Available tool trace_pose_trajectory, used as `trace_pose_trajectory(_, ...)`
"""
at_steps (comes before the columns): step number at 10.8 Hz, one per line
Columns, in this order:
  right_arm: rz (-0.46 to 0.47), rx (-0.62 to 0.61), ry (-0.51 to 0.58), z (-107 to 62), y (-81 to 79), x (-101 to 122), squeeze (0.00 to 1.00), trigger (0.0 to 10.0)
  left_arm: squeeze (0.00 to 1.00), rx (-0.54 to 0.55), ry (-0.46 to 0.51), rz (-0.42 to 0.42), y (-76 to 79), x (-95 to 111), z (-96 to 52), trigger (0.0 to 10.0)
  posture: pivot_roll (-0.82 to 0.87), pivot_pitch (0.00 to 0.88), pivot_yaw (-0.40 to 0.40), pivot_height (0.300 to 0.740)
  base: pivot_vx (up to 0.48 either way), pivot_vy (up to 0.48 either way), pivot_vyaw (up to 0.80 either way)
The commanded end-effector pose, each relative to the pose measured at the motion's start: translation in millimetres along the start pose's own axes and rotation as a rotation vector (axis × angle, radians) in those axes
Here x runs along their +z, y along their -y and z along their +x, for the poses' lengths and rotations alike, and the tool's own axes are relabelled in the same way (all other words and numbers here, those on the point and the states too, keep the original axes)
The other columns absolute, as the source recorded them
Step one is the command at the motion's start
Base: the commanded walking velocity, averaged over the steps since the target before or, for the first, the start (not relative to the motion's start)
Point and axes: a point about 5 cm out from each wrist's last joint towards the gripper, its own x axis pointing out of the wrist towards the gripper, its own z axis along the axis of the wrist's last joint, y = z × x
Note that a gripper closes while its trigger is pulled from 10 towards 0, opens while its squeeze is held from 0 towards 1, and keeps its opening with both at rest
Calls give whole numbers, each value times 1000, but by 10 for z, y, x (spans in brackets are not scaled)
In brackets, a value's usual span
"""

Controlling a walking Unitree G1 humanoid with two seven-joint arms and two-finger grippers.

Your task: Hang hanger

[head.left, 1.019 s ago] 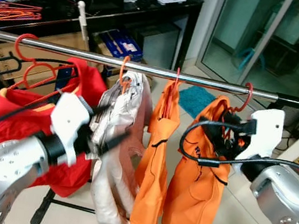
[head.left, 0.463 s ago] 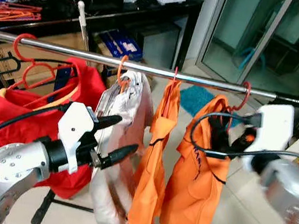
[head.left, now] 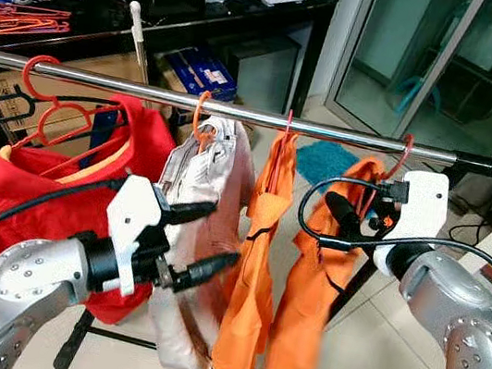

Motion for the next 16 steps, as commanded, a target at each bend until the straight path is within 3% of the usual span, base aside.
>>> trace_pose_trajectory(1,-3,-8,3,13,13,25,0,0,0,-14,3,18,17,30,-3,10000,-101,0,25,740,0,0,0)
trace_pose_trajectory(9,-62,-61,-58,22,102,-88,0,0,0,-6,-18,30,16,17,-15,10000,-90,0,17,740,0,0,0)
trace_pose_trajectory(16,-106,-82,-61,12,213,-58,0,0,0,-7,-32,45,32,21,-26,10000,-89,0,7,740,0,0,0)
